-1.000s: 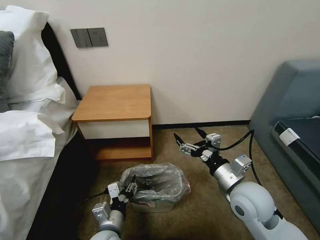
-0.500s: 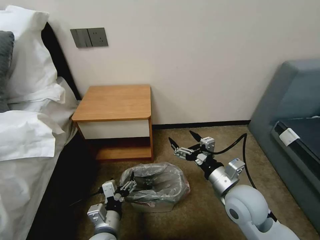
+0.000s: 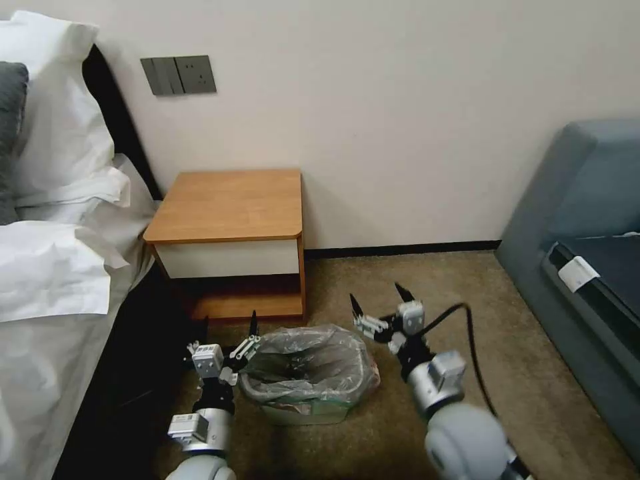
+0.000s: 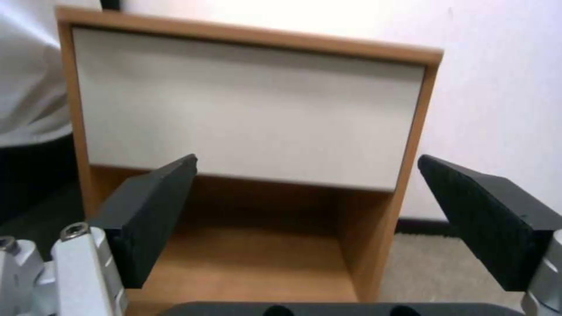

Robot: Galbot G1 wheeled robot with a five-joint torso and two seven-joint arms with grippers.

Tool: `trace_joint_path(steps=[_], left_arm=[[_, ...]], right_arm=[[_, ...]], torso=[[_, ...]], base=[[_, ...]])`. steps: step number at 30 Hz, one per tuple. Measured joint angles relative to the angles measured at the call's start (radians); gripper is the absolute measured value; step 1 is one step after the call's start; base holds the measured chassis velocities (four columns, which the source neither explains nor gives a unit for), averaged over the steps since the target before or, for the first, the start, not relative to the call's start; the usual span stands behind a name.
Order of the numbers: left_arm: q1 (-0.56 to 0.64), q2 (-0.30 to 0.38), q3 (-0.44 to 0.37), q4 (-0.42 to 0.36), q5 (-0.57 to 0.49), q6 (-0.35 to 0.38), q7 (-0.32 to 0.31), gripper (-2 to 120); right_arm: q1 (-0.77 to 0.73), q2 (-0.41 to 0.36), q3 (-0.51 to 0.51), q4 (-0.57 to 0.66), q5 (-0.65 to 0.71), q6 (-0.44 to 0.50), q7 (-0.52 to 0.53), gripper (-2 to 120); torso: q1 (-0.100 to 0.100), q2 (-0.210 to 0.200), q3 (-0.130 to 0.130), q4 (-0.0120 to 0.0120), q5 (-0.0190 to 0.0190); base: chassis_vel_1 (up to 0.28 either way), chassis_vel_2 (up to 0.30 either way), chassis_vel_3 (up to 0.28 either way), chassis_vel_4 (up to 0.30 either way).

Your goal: Pick up the garbage bag from the table and place it over the trash can.

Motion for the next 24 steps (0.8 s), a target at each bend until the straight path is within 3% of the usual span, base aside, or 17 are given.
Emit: trace_joint_path(steps=[4, 24], left_arm=[[0.006, 0.012, -0.005, 0.037, -0.001, -0.028, 0.001, 95], [0.009, 0.011, -0.005, 0.041, -0.003, -0.033, 0.002, 98]], right_arm=[[-0.017, 0.035, 0.017, -0.033, -0.039, 0.051, -0.021, 100], [-0.013, 0.037, 0.022, -0.034, -0.030, 0.047, -0.029, 100]], torso=[[0.000, 0.000, 0.000, 0.0002, -0.0001], [0.000, 0.000, 0.000, 0.0002, 0.0001]], base=[[0.000, 0.000, 0.000, 0.000], [0.000, 0.000, 0.000, 0.000]])
